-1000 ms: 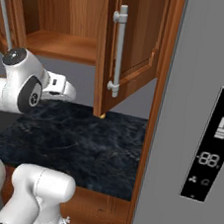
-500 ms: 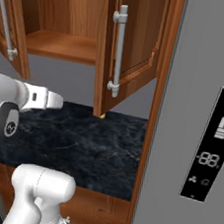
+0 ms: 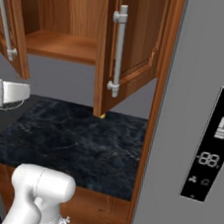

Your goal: Close all open cabinet doors.

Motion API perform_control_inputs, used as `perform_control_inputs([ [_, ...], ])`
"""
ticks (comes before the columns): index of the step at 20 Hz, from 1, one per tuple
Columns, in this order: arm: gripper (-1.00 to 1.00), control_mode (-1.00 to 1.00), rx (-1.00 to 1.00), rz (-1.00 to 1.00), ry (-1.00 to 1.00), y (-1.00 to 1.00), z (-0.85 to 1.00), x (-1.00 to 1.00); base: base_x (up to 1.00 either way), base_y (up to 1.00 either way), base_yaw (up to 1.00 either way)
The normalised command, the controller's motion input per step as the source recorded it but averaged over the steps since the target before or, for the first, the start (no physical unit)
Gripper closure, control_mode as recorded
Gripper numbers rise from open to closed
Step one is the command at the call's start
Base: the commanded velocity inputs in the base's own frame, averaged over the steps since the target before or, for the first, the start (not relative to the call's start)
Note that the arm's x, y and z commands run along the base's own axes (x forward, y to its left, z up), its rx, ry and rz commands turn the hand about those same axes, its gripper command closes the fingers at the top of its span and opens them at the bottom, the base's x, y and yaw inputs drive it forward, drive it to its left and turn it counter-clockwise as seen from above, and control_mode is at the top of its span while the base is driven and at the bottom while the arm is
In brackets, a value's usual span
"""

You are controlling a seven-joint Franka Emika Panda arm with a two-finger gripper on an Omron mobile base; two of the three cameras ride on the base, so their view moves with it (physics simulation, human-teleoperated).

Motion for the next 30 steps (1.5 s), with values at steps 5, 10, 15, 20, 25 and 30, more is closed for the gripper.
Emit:
perform_control_inputs([
  [5, -1.00, -1.00, 0.08, -0.14, -0.30, 0.61, 0.08, -0.33, 0.00, 0.00, 0.00],
  [10, -1.00, -1.00, 0.04, -0.12, -0.29, 0.72, 0.00, -0.05, 0.00, 0.00, 0.00],
  [15, -1.00, -1.00, 0.00, -0.07, -0.09, 0.30, 0.00, 0.15, 0.00, 0.00, 0.00],
  [20, -1.00, -1.00, 0.00, -0.02, 0.00, 0.00, 0.00, 0.43, 0.00, 0.00, 0.00],
  [25, -1.00, -1.00, 0.00, -0.02, 0.00, 0.00, 0.00, 0.64, 0.00, 0.00, 0.00],
  [30, -1.00, -1.00, 0.00, 0.00, 0.01, 0.00, 0.00, 0.70, 0.00, 0.00, 0.00],
])
